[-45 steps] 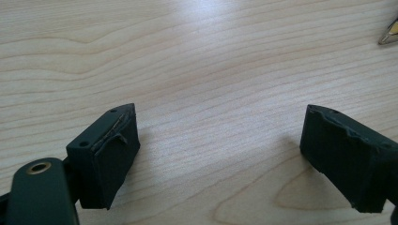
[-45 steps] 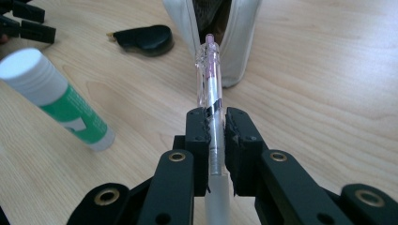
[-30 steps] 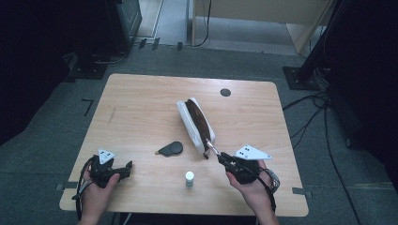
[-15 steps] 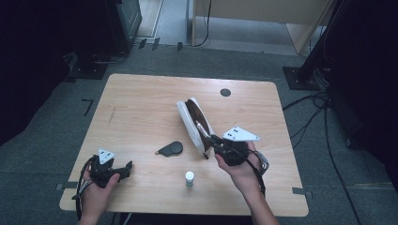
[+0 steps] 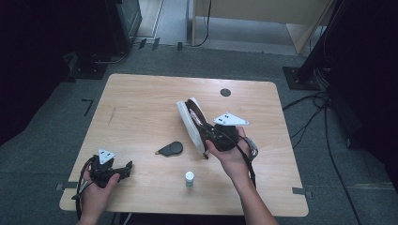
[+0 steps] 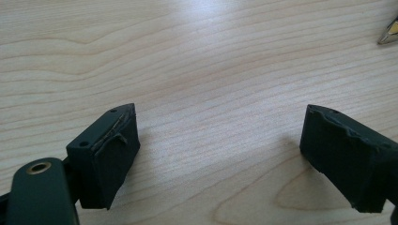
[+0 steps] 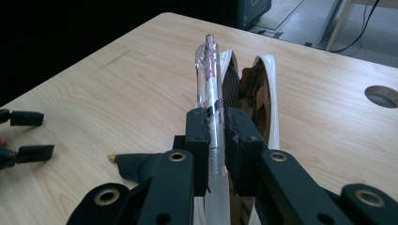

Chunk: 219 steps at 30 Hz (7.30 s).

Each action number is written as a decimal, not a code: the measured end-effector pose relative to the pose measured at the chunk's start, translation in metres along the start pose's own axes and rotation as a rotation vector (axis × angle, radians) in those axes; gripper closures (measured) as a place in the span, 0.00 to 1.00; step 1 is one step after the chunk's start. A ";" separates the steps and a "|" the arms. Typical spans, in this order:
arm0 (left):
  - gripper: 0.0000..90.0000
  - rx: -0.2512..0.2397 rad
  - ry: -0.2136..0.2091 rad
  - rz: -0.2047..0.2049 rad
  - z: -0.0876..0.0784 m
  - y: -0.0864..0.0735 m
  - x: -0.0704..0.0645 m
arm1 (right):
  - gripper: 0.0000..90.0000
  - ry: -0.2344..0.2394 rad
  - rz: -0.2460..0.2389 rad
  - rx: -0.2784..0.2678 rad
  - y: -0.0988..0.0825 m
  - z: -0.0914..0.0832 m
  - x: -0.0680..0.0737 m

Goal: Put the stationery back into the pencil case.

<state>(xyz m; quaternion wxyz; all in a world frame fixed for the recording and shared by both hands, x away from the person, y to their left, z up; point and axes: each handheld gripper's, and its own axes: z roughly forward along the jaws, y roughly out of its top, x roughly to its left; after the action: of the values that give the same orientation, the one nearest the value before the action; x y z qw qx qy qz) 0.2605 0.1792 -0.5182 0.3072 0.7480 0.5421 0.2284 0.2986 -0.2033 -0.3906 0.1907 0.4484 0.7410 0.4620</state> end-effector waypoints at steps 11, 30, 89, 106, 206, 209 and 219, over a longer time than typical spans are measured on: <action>0.13 0.001 0.000 0.001 0.000 0.000 0.000 | 0.89 -0.047 0.032 0.029 0.008 0.035 -0.004; 0.13 0.001 -0.001 0.000 0.000 0.000 0.000 | 0.89 -0.107 0.048 0.077 0.012 0.065 -0.009; 0.13 0.001 -0.001 0.001 0.000 0.000 0.000 | 0.89 -0.171 0.071 0.338 -0.009 0.110 -0.006; 0.13 0.001 -0.001 0.002 0.000 0.000 0.000 | 0.94 -0.159 0.068 0.317 -0.008 0.107 -0.005; 0.13 0.002 -0.002 0.005 0.000 0.000 0.000 | 0.59 0.433 -0.170 0.069 -0.092 -0.034 0.032; 0.13 0.002 -0.002 0.005 0.000 0.000 0.000 | 0.59 0.433 -0.166 0.078 -0.098 -0.032 0.030; 0.13 0.002 -0.002 0.005 0.000 0.000 0.000 | 0.58 0.439 -0.167 0.095 -0.117 -0.022 0.029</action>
<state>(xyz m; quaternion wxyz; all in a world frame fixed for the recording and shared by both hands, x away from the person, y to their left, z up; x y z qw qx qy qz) 0.2611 0.1794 -0.5181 0.3065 0.7499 0.5403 0.2276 0.2108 -0.2105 -0.4755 0.0414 0.2828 0.8201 0.4957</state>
